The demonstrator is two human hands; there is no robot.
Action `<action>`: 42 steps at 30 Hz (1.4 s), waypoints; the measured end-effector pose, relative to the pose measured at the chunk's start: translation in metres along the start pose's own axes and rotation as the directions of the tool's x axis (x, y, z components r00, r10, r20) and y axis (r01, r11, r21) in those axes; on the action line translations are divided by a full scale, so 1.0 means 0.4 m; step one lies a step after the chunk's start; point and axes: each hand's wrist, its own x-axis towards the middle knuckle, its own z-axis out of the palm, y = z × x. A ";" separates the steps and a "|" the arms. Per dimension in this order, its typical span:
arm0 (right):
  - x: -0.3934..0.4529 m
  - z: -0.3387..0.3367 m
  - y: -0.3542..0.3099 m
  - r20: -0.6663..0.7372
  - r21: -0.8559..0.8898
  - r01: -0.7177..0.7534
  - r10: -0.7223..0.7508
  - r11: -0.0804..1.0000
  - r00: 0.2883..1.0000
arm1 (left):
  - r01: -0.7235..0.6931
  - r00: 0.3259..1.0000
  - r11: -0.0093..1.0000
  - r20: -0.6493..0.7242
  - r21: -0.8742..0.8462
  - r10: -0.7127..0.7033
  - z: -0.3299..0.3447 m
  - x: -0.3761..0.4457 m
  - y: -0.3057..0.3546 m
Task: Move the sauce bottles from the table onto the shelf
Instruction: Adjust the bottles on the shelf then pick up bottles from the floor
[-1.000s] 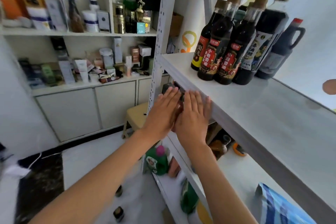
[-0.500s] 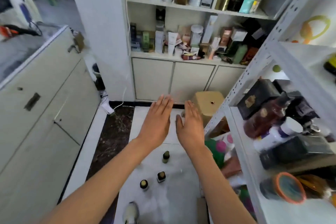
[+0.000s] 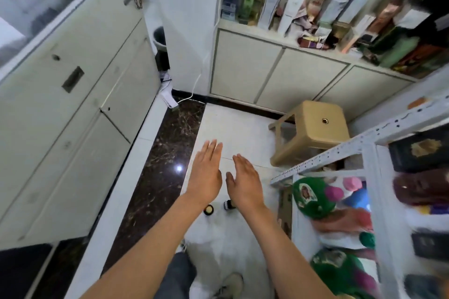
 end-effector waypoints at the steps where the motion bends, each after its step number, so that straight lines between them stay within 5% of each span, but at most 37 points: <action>1: 0.009 0.019 0.004 0.036 -0.002 -0.023 0.023 1.000 0.999 | 0.052 0.999 0.998 0.018 -0.048 -0.051 0.020 0.006 -0.008; 13: 0.119 0.222 0.197 0.207 0.019 -0.241 0.232 0.970 0.951 | 0.253 0.929 0.967 0.287 -0.031 -0.234 0.316 0.075 -0.144; 20: 0.215 0.478 0.382 0.397 0.122 -0.396 0.321 0.910 0.860 | 0.458 0.776 0.881 0.430 0.121 -0.462 0.590 0.097 -0.265; 25: 0.282 0.714 0.546 0.527 0.041 -0.423 0.340 0.905 0.779 | 0.631 0.638 0.765 0.475 0.127 -0.606 0.839 0.077 -0.363; 34: 0.379 1.084 0.828 0.465 -0.054 -0.461 0.431 0.886 0.774 | 0.798 0.488 0.586 0.418 0.142 -0.766 1.240 0.037 -0.559; 42: 0.412 1.256 0.895 0.399 -0.028 -0.576 0.538 0.817 0.743 | 0.809 0.435 0.555 0.438 0.194 -0.787 1.372 0.026 -0.669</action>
